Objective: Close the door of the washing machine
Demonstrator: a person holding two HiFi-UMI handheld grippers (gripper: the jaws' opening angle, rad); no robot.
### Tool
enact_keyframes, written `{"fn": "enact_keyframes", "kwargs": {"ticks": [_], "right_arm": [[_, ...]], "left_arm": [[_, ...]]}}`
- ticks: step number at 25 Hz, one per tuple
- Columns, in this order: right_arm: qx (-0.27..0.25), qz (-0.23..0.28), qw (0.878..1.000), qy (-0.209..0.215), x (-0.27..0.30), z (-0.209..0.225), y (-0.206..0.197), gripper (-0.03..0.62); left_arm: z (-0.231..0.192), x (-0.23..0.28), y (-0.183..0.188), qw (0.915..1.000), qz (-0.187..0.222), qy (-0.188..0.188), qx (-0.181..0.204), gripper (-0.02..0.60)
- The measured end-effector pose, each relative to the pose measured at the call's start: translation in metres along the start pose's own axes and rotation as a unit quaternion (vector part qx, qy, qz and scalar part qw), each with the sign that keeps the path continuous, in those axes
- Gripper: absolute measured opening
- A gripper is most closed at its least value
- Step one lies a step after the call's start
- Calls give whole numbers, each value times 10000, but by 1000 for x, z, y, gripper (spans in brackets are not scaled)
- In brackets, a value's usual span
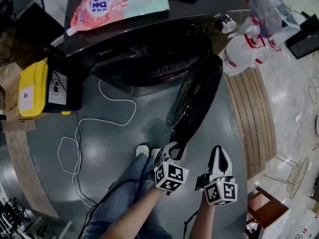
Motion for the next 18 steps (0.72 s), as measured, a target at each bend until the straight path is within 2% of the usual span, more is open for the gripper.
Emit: {"fn": "enact_keyframes", "kwargs": {"ticks": [7, 13, 18], "right_arm": [[-209, -169, 9963, 811, 67, -57, 1, 12], [-388, -261, 9873, 1521, 127, -101, -7, 12], [-514, -313, 9791, 1942, 171, -132, -15, 12]], "left_arm": [[-93, -13, -5, 9995, 168, -79, 271, 67], [-165, -12, 1, 9975, 346, 78, 606, 66], [-219, -6, 11, 9947, 449, 70, 918, 67]]}}
Point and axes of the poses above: the fingertips, and each gripper's own axes: x forward along the fingers, z to its right, y out of its top, the point moved 7 cm from there along -x, backward along the fingers, and after that the axes turned 7 degrees about y, right-handed, at the moved point
